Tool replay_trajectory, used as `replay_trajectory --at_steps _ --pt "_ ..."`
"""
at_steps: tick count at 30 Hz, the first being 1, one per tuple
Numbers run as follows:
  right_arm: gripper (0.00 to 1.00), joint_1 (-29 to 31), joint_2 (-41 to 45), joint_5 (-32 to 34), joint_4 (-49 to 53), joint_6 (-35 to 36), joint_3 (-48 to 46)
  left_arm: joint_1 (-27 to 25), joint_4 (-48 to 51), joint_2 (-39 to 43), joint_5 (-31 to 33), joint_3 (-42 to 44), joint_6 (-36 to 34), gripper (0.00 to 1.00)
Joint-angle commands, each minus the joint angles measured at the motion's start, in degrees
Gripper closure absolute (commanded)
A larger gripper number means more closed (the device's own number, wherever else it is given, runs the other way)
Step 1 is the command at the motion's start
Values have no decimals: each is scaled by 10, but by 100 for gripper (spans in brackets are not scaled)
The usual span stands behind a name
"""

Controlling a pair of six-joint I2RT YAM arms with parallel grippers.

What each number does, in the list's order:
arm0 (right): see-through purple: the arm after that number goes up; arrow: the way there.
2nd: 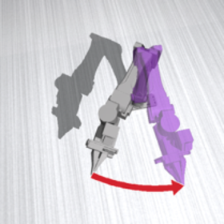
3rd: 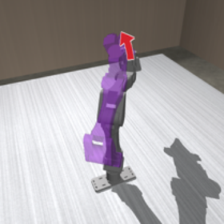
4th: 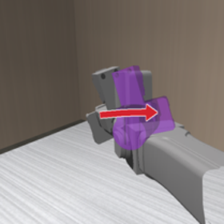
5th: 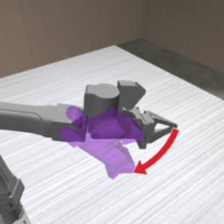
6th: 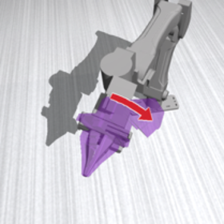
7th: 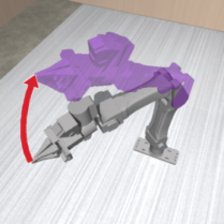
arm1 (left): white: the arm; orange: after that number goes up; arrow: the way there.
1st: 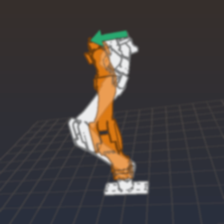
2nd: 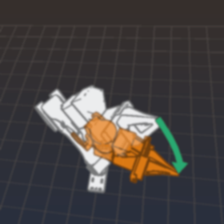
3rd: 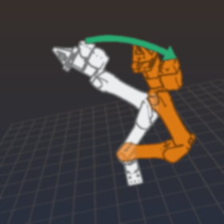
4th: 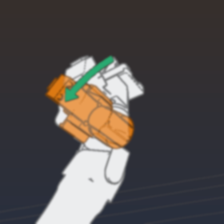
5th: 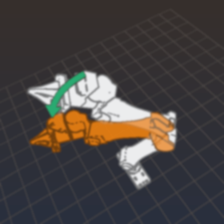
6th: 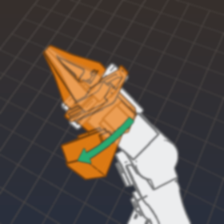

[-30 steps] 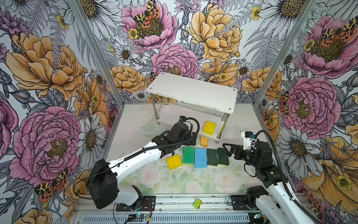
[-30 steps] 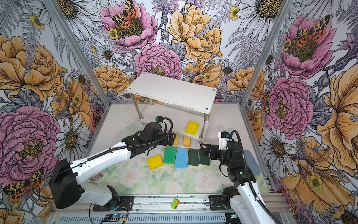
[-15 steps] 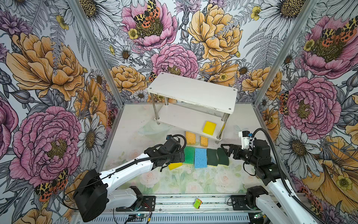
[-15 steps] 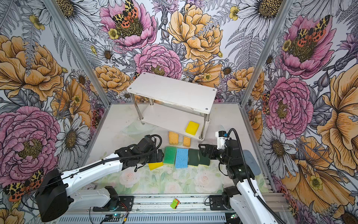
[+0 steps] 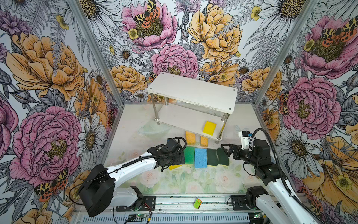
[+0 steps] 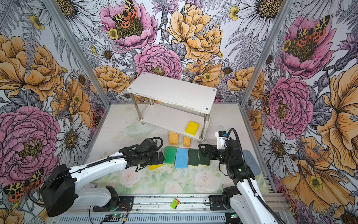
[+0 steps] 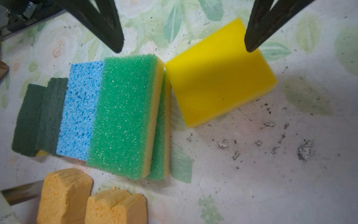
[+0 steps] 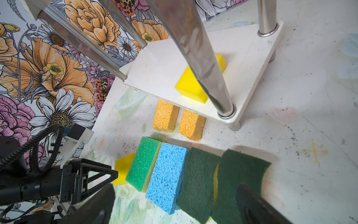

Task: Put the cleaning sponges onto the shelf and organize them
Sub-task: 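Withdraw the left gripper from the shelf toward the sponge row, then lower the left gripper over the second yellow sponge beside the green sponge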

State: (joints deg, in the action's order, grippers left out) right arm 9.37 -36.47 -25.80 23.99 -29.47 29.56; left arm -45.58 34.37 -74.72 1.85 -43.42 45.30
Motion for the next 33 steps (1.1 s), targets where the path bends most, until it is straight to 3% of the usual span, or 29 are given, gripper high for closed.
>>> replay_trajectory --at_steps 1,14,24,33 --pt "0 4 1 -2 -3 13 17 6 -22 -14 -3 14 15 1" --pt "0 3 3 3 -3 12 22 76 -80 6 4 52 6 1" --pt "0 3 27 11 -3 1 15 79 -85 8 9 52 4 1" --pt "0 3 23 13 -3 -1 17 42 -86 56 9 39 34 1"
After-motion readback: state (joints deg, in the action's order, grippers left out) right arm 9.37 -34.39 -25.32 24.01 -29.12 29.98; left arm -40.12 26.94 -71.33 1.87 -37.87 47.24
